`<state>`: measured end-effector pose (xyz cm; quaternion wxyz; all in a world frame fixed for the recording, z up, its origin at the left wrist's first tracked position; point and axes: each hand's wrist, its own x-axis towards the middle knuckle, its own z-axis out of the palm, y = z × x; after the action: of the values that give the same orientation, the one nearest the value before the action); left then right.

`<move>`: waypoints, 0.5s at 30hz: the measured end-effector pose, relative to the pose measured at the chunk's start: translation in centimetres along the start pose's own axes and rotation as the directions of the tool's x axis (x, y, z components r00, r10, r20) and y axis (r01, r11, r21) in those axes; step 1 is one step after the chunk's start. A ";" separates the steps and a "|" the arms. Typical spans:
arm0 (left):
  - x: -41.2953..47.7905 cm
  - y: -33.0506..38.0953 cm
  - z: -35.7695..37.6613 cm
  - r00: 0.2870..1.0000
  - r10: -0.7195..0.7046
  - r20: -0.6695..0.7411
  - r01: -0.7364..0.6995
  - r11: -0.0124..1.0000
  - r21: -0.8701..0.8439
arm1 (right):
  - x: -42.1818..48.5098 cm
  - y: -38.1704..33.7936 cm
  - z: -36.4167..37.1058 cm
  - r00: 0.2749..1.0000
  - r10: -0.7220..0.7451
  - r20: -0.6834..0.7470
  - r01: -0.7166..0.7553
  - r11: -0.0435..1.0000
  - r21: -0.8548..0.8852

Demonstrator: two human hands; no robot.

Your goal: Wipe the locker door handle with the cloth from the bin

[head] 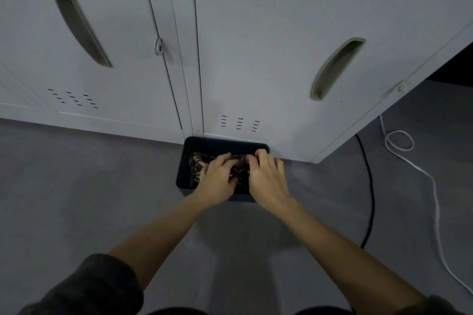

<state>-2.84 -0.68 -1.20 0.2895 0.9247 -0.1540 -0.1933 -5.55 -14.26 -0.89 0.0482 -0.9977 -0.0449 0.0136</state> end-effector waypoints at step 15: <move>-1.8 -1.7 1.3 0.946 -0.196 0.259 0.108 0.942 0.318 | -4.0 0.2 2.8 0.953 -0.008 0.302 -0.011 0.998 0.061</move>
<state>-4.68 0.73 -2.68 0.1047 0.9292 -0.1492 -0.3215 -9.61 -14.53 -3.59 0.0715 -0.9820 -0.0506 0.1673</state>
